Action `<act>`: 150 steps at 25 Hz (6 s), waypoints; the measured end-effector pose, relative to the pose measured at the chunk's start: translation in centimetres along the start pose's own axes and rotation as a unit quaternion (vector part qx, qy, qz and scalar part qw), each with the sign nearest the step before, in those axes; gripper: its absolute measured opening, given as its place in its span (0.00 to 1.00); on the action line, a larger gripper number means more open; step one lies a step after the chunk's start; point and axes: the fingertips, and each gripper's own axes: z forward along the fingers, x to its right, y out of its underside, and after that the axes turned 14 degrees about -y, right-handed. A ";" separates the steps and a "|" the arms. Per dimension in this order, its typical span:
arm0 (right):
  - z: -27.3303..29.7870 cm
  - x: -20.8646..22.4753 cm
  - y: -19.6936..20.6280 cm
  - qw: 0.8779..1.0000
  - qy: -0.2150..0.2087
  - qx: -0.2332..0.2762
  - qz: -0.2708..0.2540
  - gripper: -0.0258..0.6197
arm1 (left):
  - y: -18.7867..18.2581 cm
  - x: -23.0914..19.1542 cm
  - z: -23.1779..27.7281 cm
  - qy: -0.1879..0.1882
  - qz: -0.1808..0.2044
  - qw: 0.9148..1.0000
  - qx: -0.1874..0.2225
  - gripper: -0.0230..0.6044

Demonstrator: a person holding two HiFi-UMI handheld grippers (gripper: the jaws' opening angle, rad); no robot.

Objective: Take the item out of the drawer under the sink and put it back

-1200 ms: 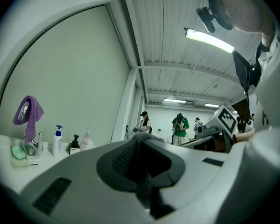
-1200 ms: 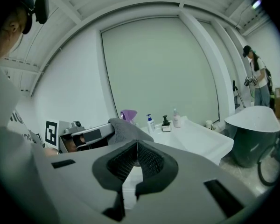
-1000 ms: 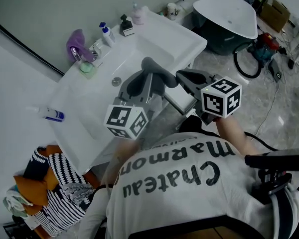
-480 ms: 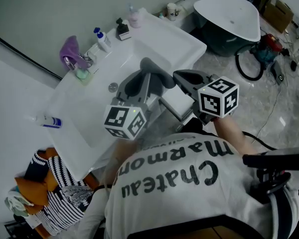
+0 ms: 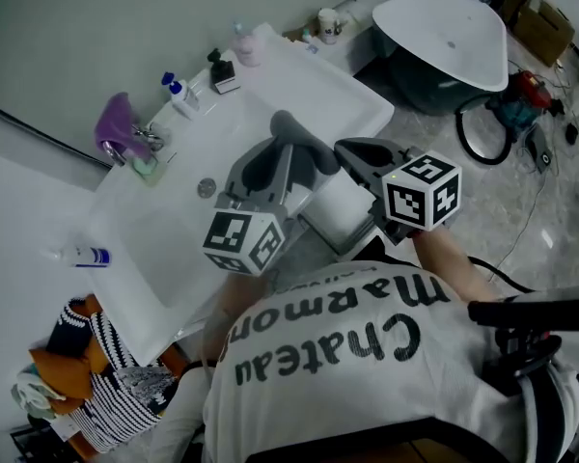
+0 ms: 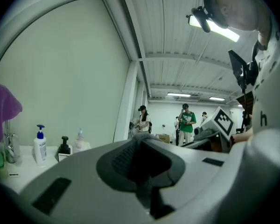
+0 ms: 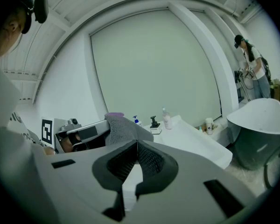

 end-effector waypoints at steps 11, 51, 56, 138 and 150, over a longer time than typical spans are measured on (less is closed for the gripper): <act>0.4 7.0 -2.3 0.999 -0.038 -0.016 0.021 0.06 | 0.5 -0.2 6.2 -0.049 -0.006 0.998 -0.029 0.09; 4.0 18.2 -0.4 0.973 -0.187 -0.055 0.121 0.06 | 6.1 -2.4 15.8 -0.207 -0.012 0.968 -0.141 0.09; 4.0 18.4 0.4 0.971 -0.193 -0.049 0.131 0.06 | 6.8 -2.5 17.4 -0.197 0.016 0.968 -0.154 0.09; -1.6 24.1 2.7 0.974 -0.133 -0.035 0.178 0.06 | 21.1 -12.0 25.5 -0.246 0.150 0.889 -0.357 0.09; 0.0 24.9 2.1 0.973 -0.144 -0.041 0.177 0.06 | 21.0 -12.9 25.5 -0.255 0.114 0.893 -0.352 0.24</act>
